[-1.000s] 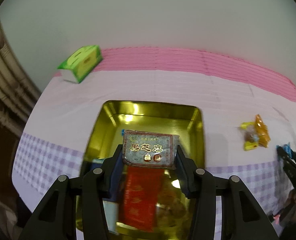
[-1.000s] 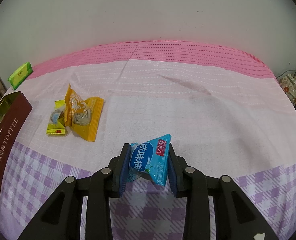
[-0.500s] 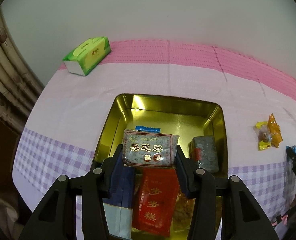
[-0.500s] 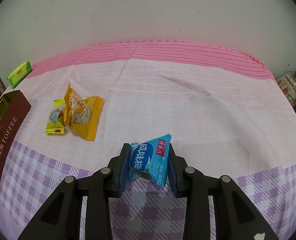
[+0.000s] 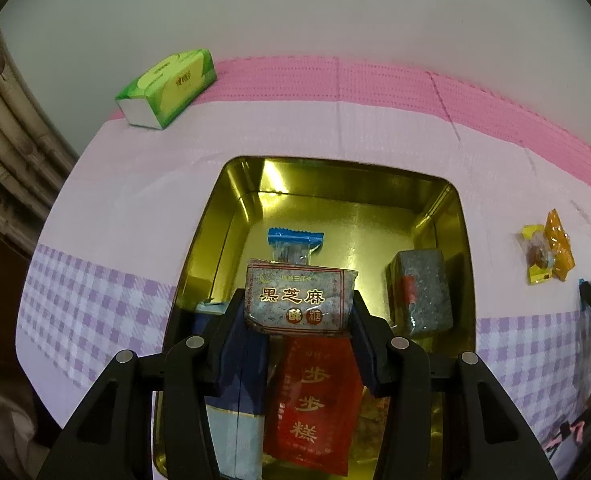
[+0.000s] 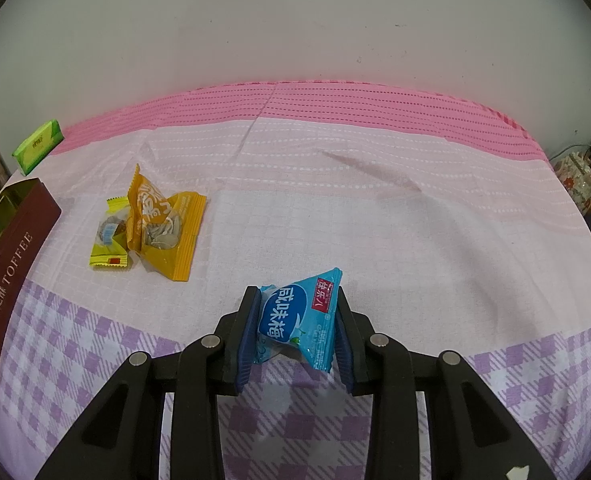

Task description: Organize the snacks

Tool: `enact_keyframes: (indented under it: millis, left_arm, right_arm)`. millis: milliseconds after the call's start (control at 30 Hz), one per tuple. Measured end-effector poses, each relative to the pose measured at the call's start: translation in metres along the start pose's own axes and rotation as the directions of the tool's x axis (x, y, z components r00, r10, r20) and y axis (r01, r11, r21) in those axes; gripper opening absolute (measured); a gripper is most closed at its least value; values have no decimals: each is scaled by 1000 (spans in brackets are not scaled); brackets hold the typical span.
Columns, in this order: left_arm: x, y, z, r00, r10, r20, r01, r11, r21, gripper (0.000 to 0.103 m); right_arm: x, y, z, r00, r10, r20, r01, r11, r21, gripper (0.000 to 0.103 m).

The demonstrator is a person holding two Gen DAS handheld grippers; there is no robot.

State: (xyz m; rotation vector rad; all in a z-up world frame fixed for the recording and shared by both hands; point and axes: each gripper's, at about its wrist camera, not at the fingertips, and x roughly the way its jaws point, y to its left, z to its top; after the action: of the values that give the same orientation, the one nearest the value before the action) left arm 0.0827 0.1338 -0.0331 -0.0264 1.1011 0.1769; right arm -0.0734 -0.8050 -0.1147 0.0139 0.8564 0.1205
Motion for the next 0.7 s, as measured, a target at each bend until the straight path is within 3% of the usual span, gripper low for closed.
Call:
enact_keyframes:
  millis: [700]
  left_arm:
    - [21,7,1,997,-36,-66,37,999,19,50]
  right_arm:
    - [-2,-11,3,1000,-5,-1,5,1000,-7,32]
